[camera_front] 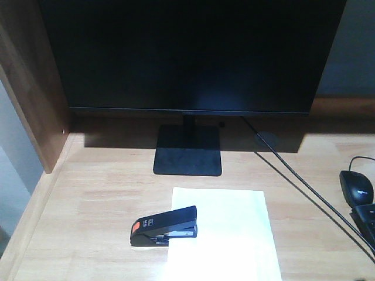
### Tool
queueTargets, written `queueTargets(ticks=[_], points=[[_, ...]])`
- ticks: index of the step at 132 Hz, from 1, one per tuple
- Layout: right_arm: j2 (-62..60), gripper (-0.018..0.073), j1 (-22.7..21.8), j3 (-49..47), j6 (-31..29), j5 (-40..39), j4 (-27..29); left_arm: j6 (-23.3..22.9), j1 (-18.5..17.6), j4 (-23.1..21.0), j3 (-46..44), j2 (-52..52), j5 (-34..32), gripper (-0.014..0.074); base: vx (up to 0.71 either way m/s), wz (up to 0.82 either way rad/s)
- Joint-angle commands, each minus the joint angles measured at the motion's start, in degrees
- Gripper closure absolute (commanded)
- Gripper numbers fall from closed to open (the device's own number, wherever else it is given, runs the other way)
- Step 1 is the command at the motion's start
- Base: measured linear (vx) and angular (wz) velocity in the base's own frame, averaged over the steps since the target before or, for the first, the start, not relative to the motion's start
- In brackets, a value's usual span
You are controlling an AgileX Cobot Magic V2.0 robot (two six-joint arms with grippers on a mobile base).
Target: Grab stapler and paper to desk for stapling
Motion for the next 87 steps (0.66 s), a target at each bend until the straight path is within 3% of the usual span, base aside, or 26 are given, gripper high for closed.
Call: queueTargets(ticks=[1,87], points=[[-0.6,0.0565,0.0,0.3,-0.6,-3.9,-0.6,-0.4,0.1,-0.6,0.6,-0.8,-4.1,0.0603,0.0,0.0],[-0.6,0.0565,0.0,0.3,-0.6,-3.9,-0.6,-0.4,0.1,-0.6,0.6,-0.8,-4.1,0.0603,0.0,0.0]])
